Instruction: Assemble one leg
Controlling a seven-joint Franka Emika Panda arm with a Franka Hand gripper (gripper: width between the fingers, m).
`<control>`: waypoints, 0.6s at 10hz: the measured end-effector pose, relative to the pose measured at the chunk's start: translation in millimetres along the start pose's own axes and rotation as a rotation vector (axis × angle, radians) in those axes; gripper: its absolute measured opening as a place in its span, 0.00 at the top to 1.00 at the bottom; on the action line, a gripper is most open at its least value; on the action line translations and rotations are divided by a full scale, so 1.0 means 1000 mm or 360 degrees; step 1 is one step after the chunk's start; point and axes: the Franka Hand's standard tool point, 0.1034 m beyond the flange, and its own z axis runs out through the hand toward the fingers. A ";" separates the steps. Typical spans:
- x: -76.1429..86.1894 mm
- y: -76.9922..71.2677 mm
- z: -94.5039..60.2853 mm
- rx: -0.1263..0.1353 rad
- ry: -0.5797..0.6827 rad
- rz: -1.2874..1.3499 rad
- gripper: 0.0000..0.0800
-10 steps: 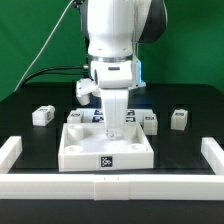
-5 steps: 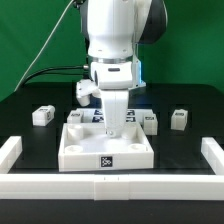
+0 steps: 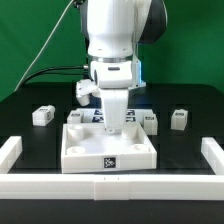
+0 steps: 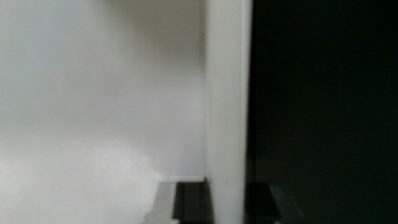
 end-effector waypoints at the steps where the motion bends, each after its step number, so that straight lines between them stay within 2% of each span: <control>1: 0.000 0.000 0.000 -0.0001 0.0000 0.0000 0.92; 4: 0.001 0.002 0.000 -0.0004 0.0001 0.0017 0.92; 6: 0.017 0.019 -0.001 -0.0031 0.0012 0.0096 0.92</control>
Offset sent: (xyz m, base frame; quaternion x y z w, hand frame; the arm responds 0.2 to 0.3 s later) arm 0.0000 0.0000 0.0000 0.0000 0.0000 0.0000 1.0000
